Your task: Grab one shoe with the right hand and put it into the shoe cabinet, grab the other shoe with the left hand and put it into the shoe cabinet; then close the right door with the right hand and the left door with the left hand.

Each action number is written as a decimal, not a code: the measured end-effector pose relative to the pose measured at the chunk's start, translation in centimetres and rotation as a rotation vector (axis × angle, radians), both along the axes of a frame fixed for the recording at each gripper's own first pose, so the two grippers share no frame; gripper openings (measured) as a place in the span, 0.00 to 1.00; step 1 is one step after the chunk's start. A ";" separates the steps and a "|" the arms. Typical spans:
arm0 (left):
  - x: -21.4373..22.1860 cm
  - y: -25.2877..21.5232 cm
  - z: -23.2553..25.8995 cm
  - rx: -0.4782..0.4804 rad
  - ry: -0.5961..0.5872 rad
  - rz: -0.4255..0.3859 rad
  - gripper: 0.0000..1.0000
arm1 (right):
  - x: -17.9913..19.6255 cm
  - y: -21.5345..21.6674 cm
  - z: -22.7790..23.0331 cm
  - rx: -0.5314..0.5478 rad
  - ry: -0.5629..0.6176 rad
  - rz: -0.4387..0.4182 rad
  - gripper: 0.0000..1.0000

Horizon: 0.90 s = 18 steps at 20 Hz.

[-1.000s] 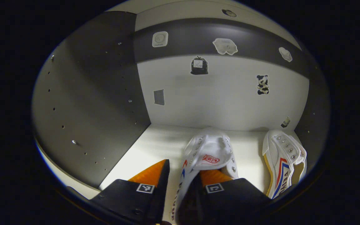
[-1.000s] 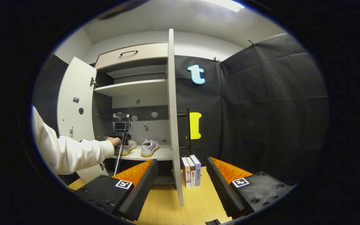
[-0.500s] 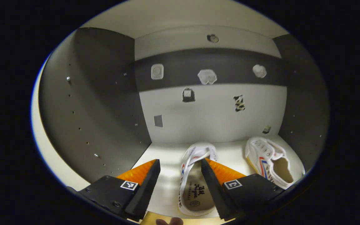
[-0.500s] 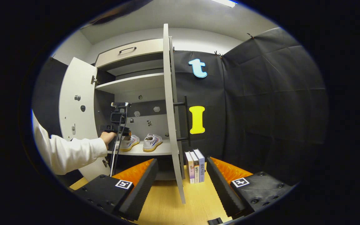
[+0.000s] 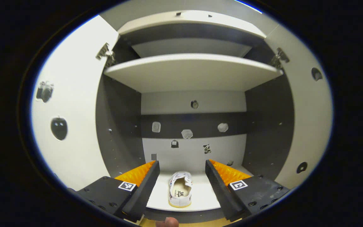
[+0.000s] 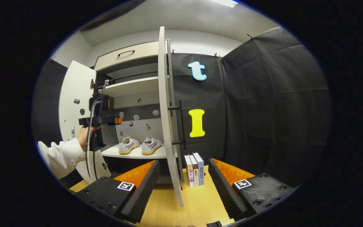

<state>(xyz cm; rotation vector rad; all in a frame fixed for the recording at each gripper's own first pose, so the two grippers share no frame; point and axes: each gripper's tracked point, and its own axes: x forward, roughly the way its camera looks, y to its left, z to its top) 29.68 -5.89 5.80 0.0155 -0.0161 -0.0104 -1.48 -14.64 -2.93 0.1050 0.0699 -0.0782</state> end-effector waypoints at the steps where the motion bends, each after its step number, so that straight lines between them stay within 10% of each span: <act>1: -2.2 -0.4 0.9 0.003 -0.026 -0.023 0.93 | 0.0 0.3 0.1 0.007 0.002 0.009 0.98; 6: -11.8 -0.8 0.4 -0.086 -0.015 -0.089 0.93 | 0.0 0.6 0.2 0.003 0.010 0.010 0.98; 18: -25.8 8.4 -3.0 -0.097 0.032 0.052 0.94 | 1.7 -3.8 0.8 -0.046 0.003 -0.109 0.98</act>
